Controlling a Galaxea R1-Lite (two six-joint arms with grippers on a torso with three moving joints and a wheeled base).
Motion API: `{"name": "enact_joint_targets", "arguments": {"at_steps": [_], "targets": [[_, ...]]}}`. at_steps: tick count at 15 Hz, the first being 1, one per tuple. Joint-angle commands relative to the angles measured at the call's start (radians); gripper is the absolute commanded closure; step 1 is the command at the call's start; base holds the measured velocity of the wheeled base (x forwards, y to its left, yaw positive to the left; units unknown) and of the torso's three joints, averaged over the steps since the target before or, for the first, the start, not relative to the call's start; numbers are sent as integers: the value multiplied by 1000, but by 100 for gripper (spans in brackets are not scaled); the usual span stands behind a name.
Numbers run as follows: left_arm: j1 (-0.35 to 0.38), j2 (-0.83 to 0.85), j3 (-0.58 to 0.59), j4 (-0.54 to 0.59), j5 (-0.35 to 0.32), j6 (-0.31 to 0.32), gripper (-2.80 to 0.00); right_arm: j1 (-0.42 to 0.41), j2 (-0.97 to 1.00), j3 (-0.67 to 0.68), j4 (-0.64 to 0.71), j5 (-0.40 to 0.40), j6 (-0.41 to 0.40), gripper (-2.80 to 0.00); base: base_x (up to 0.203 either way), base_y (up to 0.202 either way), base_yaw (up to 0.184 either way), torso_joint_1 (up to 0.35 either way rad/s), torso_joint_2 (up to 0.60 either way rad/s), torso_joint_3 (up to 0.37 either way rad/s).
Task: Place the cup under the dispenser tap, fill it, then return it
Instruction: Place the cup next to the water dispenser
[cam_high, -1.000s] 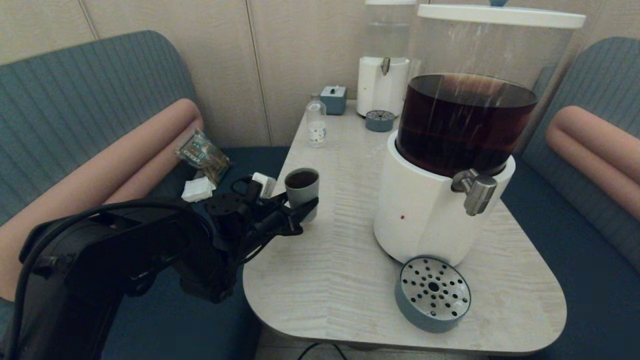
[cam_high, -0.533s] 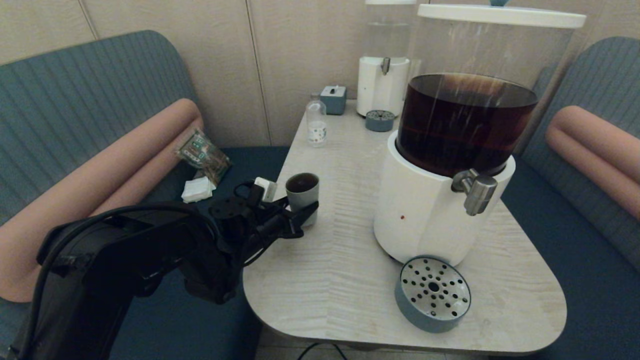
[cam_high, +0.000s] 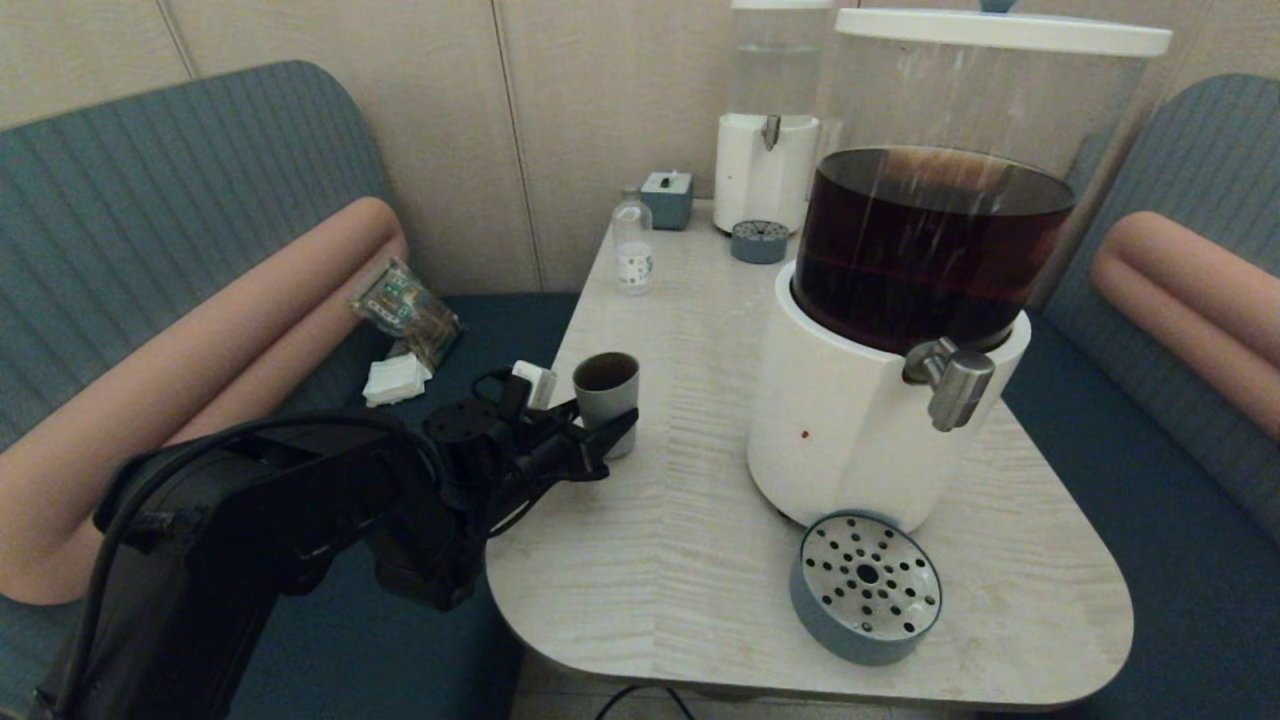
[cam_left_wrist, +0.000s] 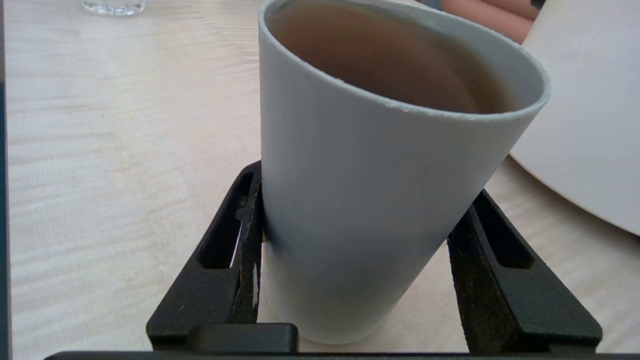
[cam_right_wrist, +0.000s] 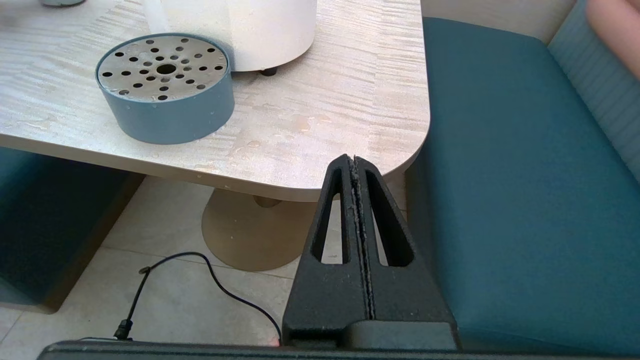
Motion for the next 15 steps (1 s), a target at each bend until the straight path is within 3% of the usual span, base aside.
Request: {"name": "enact_joint_targets", "arguments": {"at_steps": [1,15], "targets": [[0,4,0,-8,-2,-1,0,0,0,-1,0,0,-1,0,0,0,0,0,0,0],[-2,15,-17,-8,5,-9,0,0,0,0,0,0,-1,0,0,0,0,0,0,0]]}}
